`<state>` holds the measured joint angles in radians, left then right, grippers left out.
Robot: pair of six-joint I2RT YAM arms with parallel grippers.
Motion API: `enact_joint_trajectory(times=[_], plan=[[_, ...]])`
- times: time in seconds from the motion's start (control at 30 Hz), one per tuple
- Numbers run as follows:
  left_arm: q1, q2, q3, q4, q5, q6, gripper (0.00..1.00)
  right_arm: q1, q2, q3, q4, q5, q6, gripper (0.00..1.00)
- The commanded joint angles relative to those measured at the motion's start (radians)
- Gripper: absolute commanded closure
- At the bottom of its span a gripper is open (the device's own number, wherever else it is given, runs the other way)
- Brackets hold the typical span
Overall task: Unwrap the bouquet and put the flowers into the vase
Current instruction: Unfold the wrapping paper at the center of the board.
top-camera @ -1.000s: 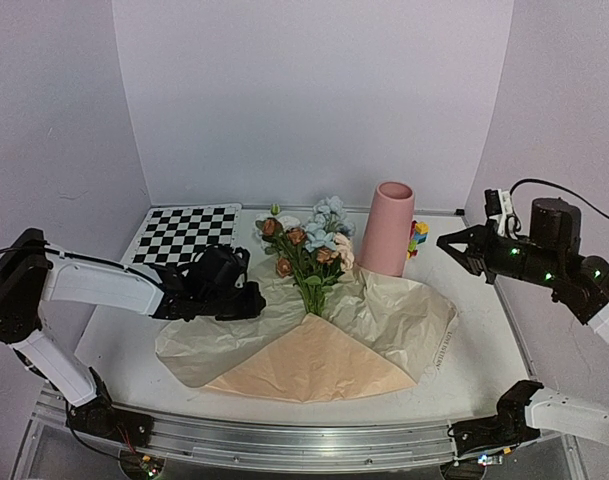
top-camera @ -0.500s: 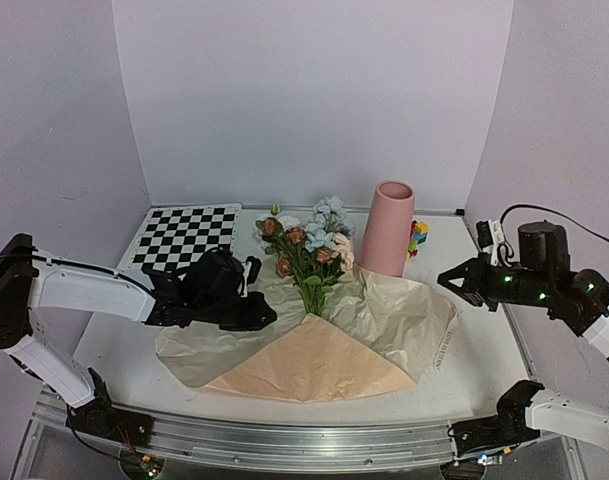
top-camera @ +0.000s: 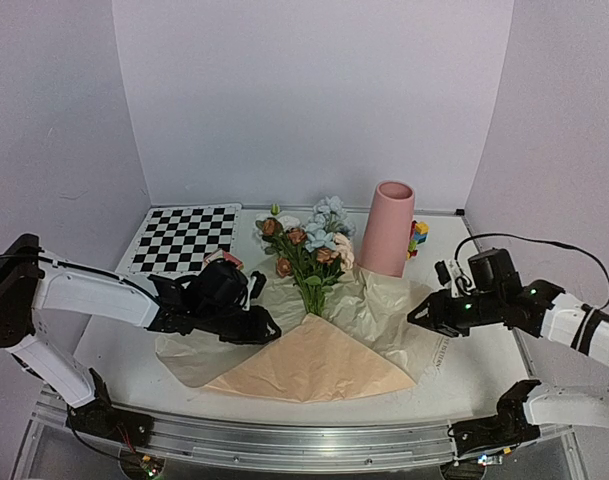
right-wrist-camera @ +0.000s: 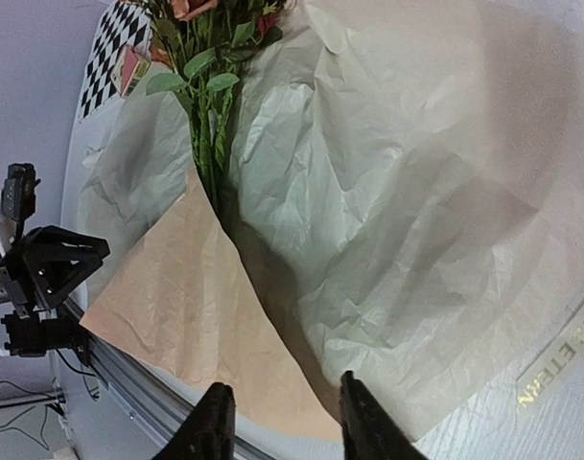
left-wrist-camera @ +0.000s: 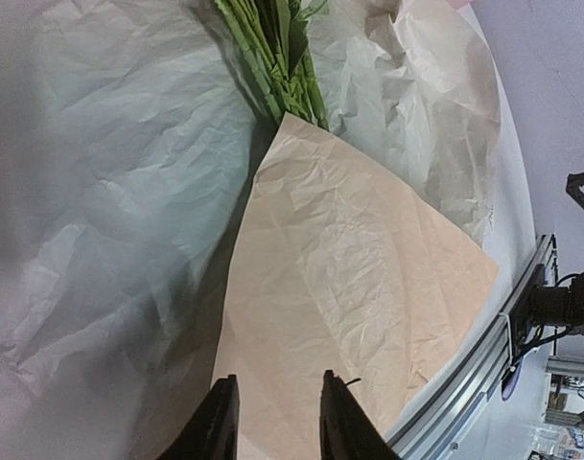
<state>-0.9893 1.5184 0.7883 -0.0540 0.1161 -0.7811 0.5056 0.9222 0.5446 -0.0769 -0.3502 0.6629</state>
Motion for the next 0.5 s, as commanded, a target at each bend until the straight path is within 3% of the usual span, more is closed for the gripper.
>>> enact_joint_trajectory(times=[0.0, 0.27, 0.47], plan=[[-0.008, 0.010, 0.001, 0.001, 0.011, 0.016, 0.66, 0.028, 0.125, 0.028, 0.163, -0.055, -0.068, 0.57], [-0.009, -0.022, 0.005, 0.002, -0.031, 0.029, 0.58, 0.190, 0.400, 0.193, 0.225, 0.043, -0.129, 0.52], [-0.009, -0.054, -0.004, 0.002, -0.074, 0.038, 0.55, 0.238, 0.585, 0.296, 0.250, 0.070, -0.159, 0.53]])
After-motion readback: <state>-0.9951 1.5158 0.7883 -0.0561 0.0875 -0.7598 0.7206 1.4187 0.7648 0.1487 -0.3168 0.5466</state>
